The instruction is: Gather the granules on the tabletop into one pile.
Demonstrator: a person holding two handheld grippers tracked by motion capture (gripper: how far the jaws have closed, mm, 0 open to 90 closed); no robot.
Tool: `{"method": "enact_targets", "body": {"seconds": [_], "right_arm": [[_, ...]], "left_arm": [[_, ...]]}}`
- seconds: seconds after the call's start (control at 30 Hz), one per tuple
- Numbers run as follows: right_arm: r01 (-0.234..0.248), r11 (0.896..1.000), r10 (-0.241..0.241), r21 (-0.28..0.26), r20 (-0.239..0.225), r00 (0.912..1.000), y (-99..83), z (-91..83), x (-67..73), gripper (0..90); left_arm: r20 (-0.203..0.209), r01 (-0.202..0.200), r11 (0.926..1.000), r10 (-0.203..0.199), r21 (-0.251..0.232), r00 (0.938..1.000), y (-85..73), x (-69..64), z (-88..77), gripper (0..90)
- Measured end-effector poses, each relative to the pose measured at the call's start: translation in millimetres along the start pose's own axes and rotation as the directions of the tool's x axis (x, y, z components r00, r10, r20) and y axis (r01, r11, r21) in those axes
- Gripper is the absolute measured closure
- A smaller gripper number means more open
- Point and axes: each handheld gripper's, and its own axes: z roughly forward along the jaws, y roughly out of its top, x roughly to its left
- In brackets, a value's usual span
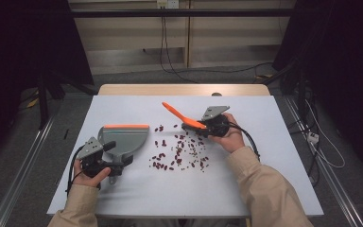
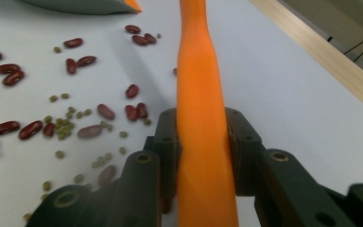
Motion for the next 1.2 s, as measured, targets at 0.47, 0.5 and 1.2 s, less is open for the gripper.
{"method": "enact_targets", "body": {"seconds": [0.47,0.5,1.2], "right_arm": [[0.063,0.997,-0.061,0.033,-0.056,0.9966,-3.8,-16.4,21.3,70.1],[0.069,0.997,-0.067,0.035,-0.058,0.9961,-3.9,-17.5,22.8,70.1],[-0.009,0.997,0.013,-0.073,0.05,0.9987,15.4,-22.3,-5.2,71.0]], "left_arm": [[-0.005,-0.012,0.9999,0.012,0.01,0.9999,-0.1,-1.5,0.6,5.4],[-0.006,-0.013,0.9999,0.013,0.011,0.9999,-0.2,-1.6,0.6,5.4],[0.0,-0.012,0.9999,0.012,0.01,0.9999,-0.1,-0.7,1.4,5.4]]}}
